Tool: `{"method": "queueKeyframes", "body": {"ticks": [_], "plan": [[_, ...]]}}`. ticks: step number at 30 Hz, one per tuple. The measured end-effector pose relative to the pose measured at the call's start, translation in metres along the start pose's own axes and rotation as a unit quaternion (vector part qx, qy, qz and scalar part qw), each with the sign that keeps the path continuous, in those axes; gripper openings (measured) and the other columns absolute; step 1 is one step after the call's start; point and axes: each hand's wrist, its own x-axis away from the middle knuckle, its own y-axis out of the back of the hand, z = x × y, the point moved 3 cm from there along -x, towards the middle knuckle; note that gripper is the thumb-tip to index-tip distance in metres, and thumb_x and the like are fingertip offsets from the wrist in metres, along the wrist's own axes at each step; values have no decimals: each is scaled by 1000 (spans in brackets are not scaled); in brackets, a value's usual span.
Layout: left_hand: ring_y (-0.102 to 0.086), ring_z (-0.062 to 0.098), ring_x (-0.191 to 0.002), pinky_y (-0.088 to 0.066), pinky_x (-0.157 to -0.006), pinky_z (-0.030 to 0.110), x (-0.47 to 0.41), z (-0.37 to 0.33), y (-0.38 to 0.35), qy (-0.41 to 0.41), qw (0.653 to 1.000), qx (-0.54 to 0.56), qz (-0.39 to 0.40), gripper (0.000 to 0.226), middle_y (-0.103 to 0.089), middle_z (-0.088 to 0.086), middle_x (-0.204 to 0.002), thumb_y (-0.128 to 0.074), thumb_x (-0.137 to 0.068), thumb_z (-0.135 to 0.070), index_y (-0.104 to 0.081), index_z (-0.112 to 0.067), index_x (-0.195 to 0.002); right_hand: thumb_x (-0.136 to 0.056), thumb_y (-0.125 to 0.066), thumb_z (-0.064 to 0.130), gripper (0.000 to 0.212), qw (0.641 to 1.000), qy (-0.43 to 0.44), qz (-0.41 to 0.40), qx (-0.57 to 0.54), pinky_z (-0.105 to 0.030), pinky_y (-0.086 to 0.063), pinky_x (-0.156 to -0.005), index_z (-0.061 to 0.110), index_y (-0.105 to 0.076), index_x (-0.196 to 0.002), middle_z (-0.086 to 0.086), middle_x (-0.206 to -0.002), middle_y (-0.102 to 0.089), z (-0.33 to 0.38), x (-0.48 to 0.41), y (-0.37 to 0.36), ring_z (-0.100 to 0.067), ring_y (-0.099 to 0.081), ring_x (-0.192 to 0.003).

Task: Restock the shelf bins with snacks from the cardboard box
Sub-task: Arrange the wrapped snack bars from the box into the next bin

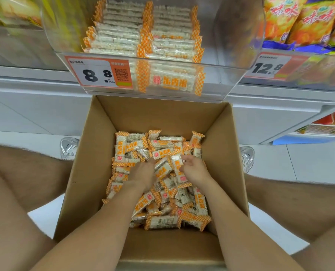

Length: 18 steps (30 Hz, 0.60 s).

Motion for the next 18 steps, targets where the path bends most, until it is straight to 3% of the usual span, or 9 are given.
{"method": "queueKeyframes", "body": {"ticks": [3,5,7,9,11,12,14,16,18], "plan": [[-64,31,-104,-51,-91,45,3,1,3,-2,1000,-3,-22,41,-69,8,-110,-69,-99,-22,-53,-19,-136,-103,-55,4,53,999,7,2,-51,-34,-45,-97,16,-47,-154,-13,-149,-52,4,6,3,-23,-56,-122],[-65,31,-107,-54,-90,45,6,0,8,-14,999,26,-40,40,-68,8,-118,-65,-100,-19,-53,-18,-138,-105,-53,5,51,998,15,-2,-58,-32,-48,-91,16,-46,-154,-10,-132,-59,5,8,4,-24,-60,-114],[-66,30,-102,-56,-83,44,8,1,17,-30,997,49,-59,40,-68,9,-118,-60,-101,-14,-52,-17,-140,-103,-53,5,51,996,24,-24,-87,-27,-53,-73,17,-45,-151,-7,-111,-63,11,11,8,-21,-65,-95],[-62,30,-93,-50,-75,40,14,1,29,-41,993,96,-58,39,-62,7,-107,-52,-103,-11,-48,-20,-141,-98,-60,4,60,990,49,-49,-124,-25,-54,-63,28,-38,-149,-8,-115,-65,19,16,14,-18,-67,-86],[-57,30,-101,-46,-80,41,24,-3,44,-55,988,140,-37,36,-53,5,-111,-46,-105,-16,-47,-25,-140,-91,-66,8,72,983,97,-56,-144,-37,-61,-65,45,-37,-146,-7,-125,-63,33,22,20,-29,-71,-89],[-53,31,-108,-46,-85,43,30,-5,53,-66,987,146,-33,34,-50,4,-116,-42,-107,-21,-47,-28,-140,-89,-66,9,69,980,112,-60,-152,-45,-64,-70,47,-43,-143,-8,-126,-63,40,26,24,-35,-72,-91],[-51,29,-117,-44,-92,41,42,-9,72,-91,983,153,-39,32,-51,4,-124,-35,-111,-29,-50,-30,-139,-92,-63,6,50,971,110,-71,-199,-51,-65,-75,33,-59,-133,-11,-117,-67,55,36,35,-37,-73,-93],[-52,26,-125,-45,-97,38,54,-13,94,-115,978,163,-54,33,-55,4,-133,-37,-113,-28,-51,-27,-143,-91,-63,7,34,961,103,-96,-236,-39,-61,-69,24,-69,-119,-13,-112,-69,69,43,47,-28,-71,-87],[-53,16,-130,-46,-102,31,69,-19,121,-149,972,168,-74,40,-55,-2,-142,-54,-109,-23,-48,-27,-147,-88,-65,6,24,949,95,-102,-282,-35,-52,-61,18,-71,-108,-15,-103,-70,80,49,63,-25,-65,-77]]}}
